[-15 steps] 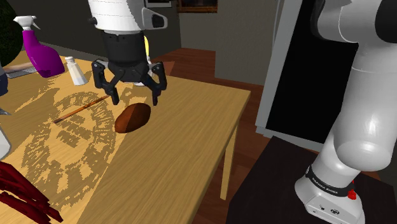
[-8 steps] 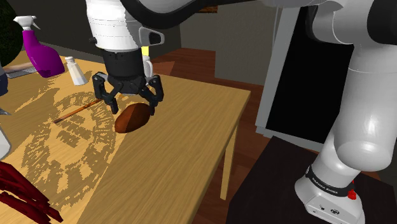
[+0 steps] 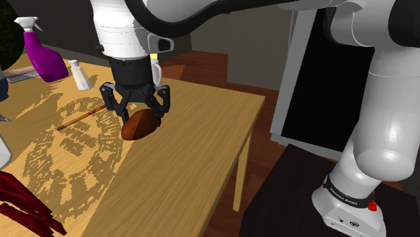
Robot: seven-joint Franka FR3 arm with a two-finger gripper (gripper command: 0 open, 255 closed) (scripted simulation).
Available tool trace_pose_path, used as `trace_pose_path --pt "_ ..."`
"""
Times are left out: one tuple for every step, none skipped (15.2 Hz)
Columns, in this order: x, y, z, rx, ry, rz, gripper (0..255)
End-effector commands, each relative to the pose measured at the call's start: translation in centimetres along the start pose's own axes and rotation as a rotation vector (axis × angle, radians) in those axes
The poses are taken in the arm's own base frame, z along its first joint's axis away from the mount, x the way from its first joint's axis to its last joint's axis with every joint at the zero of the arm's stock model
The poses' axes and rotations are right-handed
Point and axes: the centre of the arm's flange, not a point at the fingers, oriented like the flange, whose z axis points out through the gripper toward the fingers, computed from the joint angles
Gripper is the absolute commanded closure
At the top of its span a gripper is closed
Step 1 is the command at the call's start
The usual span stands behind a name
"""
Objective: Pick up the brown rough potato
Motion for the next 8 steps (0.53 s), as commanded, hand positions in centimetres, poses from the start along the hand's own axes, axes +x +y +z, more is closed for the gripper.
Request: trace_pose_path --pt "0.0 0.0 0.1 -0.001 -0.001 -0.001 255" --pt "0.0 0.0 0.1 -0.001 -0.001 -0.001 255" --pt "0.0 0.0 0.1 -0.001 -0.001 -0.001 255" --pt "0.0 0.0 0.0 -0.001 -0.001 -0.001 255" --pt "0.0 0.0 0.0 -0.001 -0.001 -0.001 255" --pt "0.0 0.0 -0.5 -0.001 -0.001 -0.001 255" --pt "0.0 -0.1 -1.0 -0.001 -0.001 -0.001 255" --pt "0.0 -0.1 -1.6 -0.001 -0.001 -0.001 255"
